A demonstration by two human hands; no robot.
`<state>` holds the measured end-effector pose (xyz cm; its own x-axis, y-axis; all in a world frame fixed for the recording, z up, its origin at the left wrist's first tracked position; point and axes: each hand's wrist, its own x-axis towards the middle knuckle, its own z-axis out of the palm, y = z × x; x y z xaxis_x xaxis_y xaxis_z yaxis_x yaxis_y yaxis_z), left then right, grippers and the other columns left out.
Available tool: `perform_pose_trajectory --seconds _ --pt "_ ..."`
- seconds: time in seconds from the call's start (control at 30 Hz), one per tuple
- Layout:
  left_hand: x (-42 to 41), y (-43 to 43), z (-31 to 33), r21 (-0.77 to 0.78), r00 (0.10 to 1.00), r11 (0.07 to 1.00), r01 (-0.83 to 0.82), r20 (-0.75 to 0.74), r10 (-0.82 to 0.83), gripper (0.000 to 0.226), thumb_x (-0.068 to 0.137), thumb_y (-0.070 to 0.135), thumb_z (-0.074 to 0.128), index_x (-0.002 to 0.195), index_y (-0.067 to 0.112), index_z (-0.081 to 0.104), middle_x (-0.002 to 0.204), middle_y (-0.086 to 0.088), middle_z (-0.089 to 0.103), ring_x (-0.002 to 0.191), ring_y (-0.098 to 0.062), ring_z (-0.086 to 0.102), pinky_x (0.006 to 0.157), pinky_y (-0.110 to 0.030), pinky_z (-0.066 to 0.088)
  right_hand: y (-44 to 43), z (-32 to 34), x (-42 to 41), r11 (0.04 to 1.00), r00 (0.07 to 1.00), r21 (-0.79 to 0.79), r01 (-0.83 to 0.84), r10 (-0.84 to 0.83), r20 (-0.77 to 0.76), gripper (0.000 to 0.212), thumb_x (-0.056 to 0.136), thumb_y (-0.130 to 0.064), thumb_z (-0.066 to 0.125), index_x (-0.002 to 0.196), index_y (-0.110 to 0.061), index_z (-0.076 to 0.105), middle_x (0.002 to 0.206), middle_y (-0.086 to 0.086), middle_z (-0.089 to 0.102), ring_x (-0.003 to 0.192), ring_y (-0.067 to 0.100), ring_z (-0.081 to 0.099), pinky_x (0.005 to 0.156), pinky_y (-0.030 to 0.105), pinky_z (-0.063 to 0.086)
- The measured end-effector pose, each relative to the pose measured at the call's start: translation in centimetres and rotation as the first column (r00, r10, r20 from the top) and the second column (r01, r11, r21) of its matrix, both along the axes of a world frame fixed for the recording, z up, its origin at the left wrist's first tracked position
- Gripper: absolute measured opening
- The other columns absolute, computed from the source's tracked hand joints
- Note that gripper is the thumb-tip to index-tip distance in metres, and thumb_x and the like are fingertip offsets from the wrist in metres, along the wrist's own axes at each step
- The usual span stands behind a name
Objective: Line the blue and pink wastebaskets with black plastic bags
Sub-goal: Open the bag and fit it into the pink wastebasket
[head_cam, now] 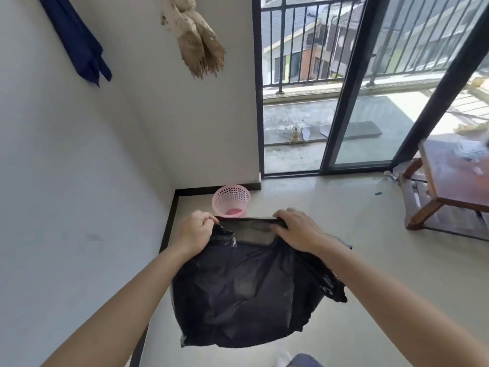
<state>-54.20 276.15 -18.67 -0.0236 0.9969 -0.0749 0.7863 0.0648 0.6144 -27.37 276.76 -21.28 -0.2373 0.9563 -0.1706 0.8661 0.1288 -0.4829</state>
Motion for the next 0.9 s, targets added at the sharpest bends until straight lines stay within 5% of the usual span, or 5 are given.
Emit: perform_pose_trajectory --seconds 0.23,0.43,0.53,0.67,0.9 --pt "-5.6 15.2 -0.5 0.082 0.892 0.994 0.078 -0.451 -0.032 0.049 0.076 0.029 0.064 0.124 0.023 0.056 0.106 -0.003 0.057 0.101 -0.025 0.055 0.087 -0.037 0.043 19.4 0.0 -2.4 0.979 0.926 -0.146 -0.144 0.185 0.329 0.044 0.082 -0.034 0.067 0.125 -0.027 0.059 0.118 0.002 0.061 0.11 0.023 0.058 0.083 0.033 0.047" --pt "-10.0 29.7 -5.6 -0.162 0.733 0.984 0.074 -0.66 -0.164 0.084 0.07 0.021 0.06 0.145 0.036 0.024 0.117 -0.004 0.033 0.109 -0.025 0.036 0.092 -0.038 0.032 33.7 -3.6 -5.4 0.957 0.835 -0.232 0.177 -0.021 0.55 0.011 0.081 -0.021 0.055 0.09 -0.014 0.056 0.101 0.005 0.064 0.082 0.028 0.058 0.064 0.032 0.045" --pt "-11.3 37.1 -7.2 -0.259 0.709 0.956 0.139 -0.647 -0.279 0.083 0.076 0.018 0.057 0.148 0.037 0.02 0.121 -0.008 0.033 0.108 -0.026 0.039 0.09 -0.036 0.039 40.4 -4.6 -6.6 0.938 0.848 -0.208 0.277 -0.137 0.511 0.005 0.084 -0.015 0.051 0.088 -0.014 0.054 0.107 0.009 0.065 0.085 0.03 0.058 0.066 0.035 0.046" --pt "-11.3 45.9 -8.2 -0.33 0.934 0.941 0.071 -0.311 -0.179 0.086 0.082 -0.004 0.045 0.15 0.038 0.012 0.134 -0.01 0.033 0.086 -0.019 0.048 0.067 -0.029 0.042 48.5 -5.0 -7.6 0.902 0.887 -0.096 0.421 -0.386 0.254 0.012 0.088 -0.02 0.047 0.094 -0.01 0.05 0.106 0.017 0.064 0.086 0.033 0.055 0.068 0.035 0.041" --pt "-8.8 54.2 -17.5 -0.139 0.997 0.987 -0.076 -0.044 0.071 0.082 0.079 -0.009 0.043 0.148 0.032 0.029 0.126 -0.009 0.048 0.108 -0.031 0.053 0.092 -0.045 0.049 55.9 -13.9 -9.9 0.817 0.763 -0.227 0.529 -0.576 -0.293 0.053 0.078 -0.04 0.072 0.124 -0.024 0.051 0.103 -0.008 0.061 0.096 0.013 0.056 0.082 0.023 0.041"
